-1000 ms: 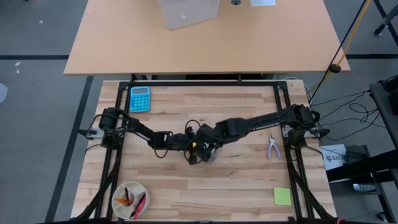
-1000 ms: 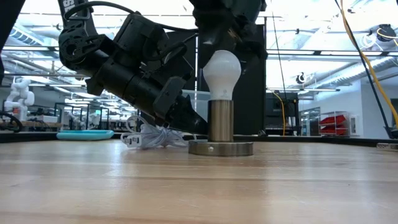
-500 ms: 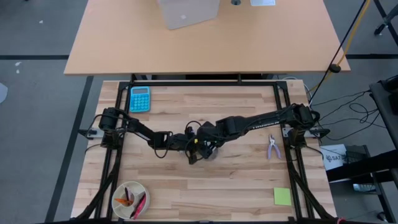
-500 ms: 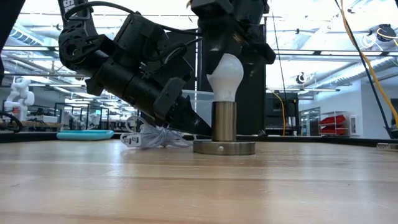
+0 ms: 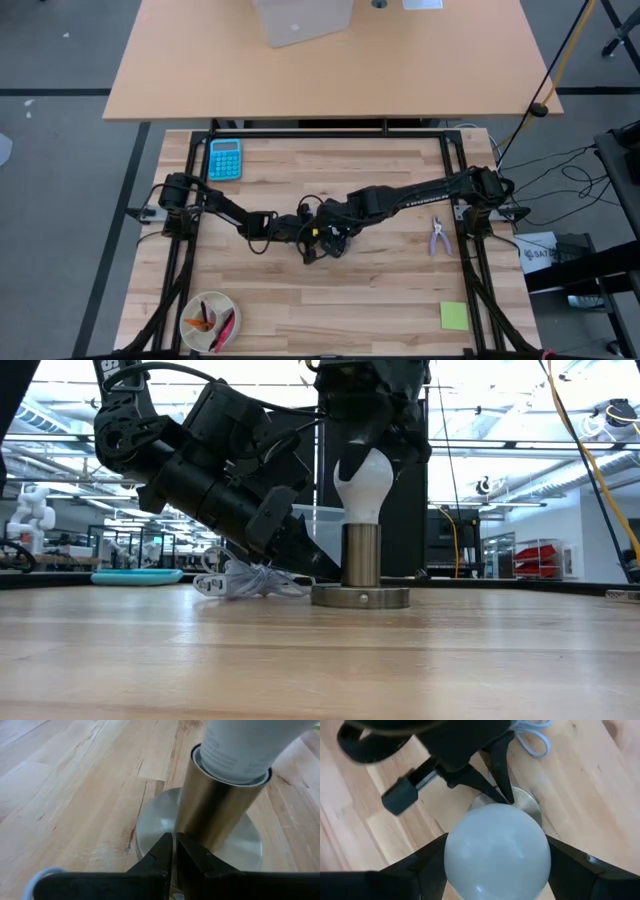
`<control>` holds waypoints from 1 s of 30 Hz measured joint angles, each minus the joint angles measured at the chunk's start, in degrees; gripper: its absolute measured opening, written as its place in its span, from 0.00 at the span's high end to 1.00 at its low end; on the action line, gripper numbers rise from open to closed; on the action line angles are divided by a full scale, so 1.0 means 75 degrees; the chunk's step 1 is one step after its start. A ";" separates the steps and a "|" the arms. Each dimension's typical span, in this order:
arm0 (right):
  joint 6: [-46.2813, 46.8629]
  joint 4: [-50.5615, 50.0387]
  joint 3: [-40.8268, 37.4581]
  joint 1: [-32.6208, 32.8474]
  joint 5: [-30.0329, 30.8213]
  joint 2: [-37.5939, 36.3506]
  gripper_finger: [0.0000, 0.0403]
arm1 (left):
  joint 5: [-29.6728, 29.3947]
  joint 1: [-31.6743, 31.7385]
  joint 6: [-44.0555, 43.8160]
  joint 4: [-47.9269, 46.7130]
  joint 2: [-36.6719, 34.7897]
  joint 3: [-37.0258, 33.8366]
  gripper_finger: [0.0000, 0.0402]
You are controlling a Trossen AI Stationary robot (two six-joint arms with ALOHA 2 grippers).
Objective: Screw lightbulb
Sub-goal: Remove the light bulb from the lamp
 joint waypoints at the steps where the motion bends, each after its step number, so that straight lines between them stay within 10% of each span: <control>1: -0.0239 -0.0021 0.0000 -0.0008 0.0000 0.0000 0.33 | 0.0000 0.0000 0.0000 -0.0002 0.0000 0.0000 0.93; 15: -0.4559 -0.0095 0.0003 -0.0189 -0.0038 -0.0015 0.32 | 0.0118 0.0003 -0.0044 -0.0088 -0.0003 -0.0003 0.93; 30: -0.4610 0.0095 0.0003 -0.0162 0.0024 -0.0012 0.31 | -0.0198 -0.0187 0.0159 0.0178 0.0009 -0.0015 0.77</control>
